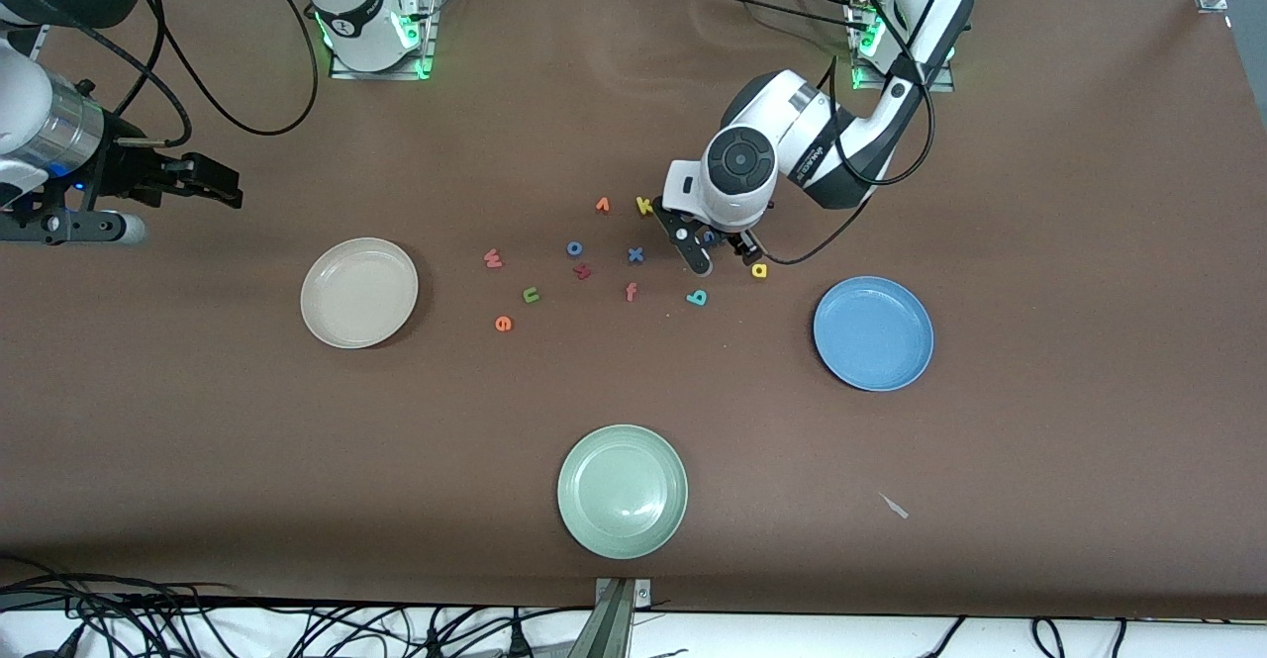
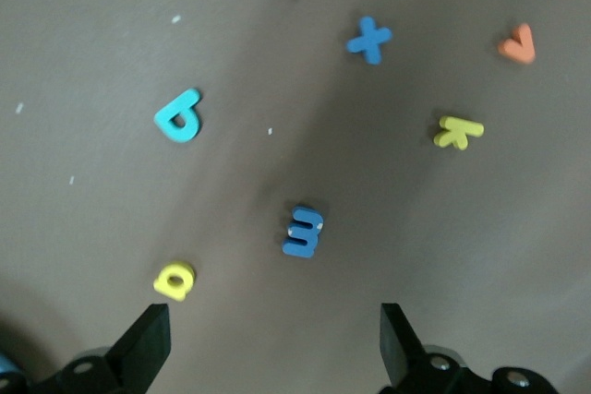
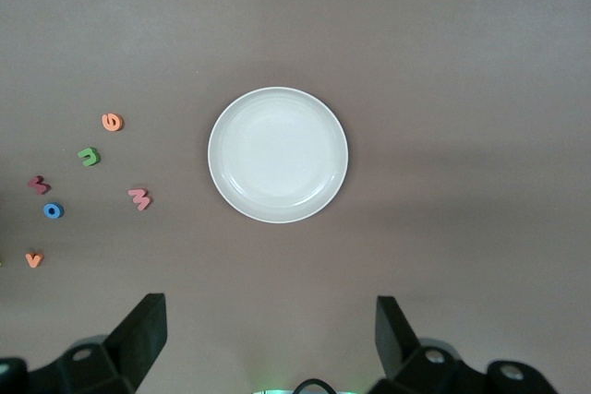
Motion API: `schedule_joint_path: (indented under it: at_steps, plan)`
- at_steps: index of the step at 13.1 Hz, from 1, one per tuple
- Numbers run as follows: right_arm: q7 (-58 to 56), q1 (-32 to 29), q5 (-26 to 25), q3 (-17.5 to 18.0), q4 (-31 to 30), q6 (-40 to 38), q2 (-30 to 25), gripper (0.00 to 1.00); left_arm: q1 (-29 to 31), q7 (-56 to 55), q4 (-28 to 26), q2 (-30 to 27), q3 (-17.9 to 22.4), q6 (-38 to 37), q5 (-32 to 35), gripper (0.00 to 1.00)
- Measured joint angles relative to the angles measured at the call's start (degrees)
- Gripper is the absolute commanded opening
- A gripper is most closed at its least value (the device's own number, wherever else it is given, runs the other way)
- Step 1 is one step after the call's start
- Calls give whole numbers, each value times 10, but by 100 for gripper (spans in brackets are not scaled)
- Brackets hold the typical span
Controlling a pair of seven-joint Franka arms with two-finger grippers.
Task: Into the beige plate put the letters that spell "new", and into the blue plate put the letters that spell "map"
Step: 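Reach the left gripper over the blue foam letter 3, then grasp the blue 3 with the left gripper while the right gripper grasps pink m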
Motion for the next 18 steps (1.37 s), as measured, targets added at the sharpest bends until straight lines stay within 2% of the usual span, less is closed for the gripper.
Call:
schedule_joint_path:
  at_steps: [2,4,6,11,15,18]
  plan:
    - [0,0,24,0,0,0,0,100,4,48,-40,1,0,62,0,100]
    - [0,0,54,0,0,0,4,100,4,64,-71,2,0,93,0,100]
    - [-1,4,73,1,-2,1,19,100,3,66,-80,1,-1,98,0,100]
    - [2,62,75,2,-2,11,84,100,-6,69,-93,1,-6,118,0,100]
    - [17,100,75,3,-9,67,101,100,-7,70,-115,1,-6,164,0,100]
    - [48,134,74,3,-54,152,114,100,-7,70,-141,1,-6,198,0,100]
